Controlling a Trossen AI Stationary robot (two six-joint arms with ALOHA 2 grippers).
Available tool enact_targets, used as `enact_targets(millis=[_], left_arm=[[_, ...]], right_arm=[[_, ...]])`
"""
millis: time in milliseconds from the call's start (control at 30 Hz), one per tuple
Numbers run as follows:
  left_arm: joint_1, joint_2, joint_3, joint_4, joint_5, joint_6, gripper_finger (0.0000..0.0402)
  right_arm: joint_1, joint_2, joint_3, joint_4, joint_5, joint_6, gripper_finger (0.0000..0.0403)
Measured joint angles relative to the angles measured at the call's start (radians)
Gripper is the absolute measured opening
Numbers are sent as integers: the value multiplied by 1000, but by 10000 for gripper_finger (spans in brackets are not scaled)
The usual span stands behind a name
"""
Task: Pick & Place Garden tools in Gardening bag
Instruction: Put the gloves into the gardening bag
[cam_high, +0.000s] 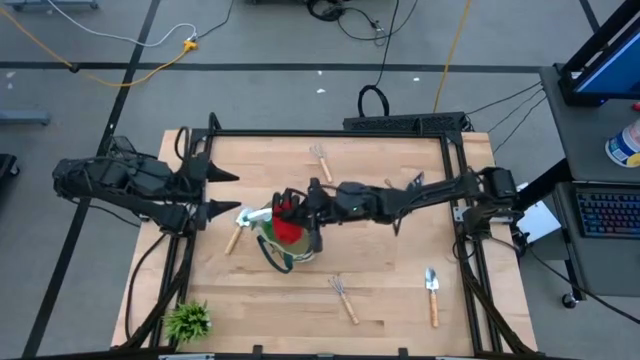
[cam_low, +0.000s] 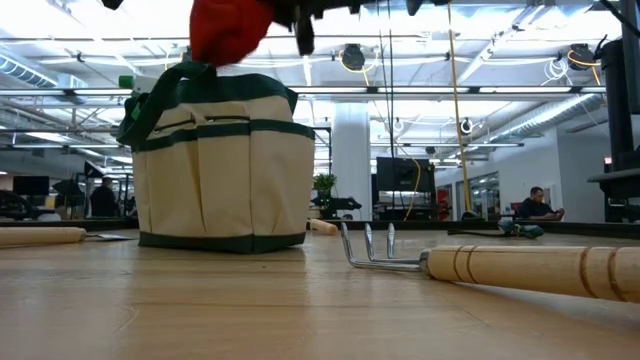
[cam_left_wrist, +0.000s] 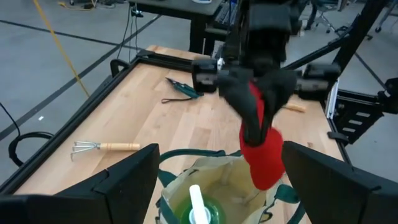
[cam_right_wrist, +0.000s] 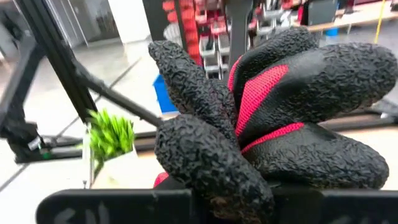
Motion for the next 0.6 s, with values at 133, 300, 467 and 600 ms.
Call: enact_targets(millis=[133, 300, 467, 600], left_arm=[[0, 0, 0, -18, 1, 2, 341], [0, 1, 0, -34, 1, 2, 342], [0, 1, 0, -37, 2, 2, 343], [0, 1, 0, -37, 3, 2, 340]], right_arm=[[9, 48, 0, 17, 1, -31, 35], [27, 76, 0, 17, 13, -122, 35], [49, 80, 0, -7, 88, -217, 35], [54, 79, 0, -43, 98, -253, 42]])
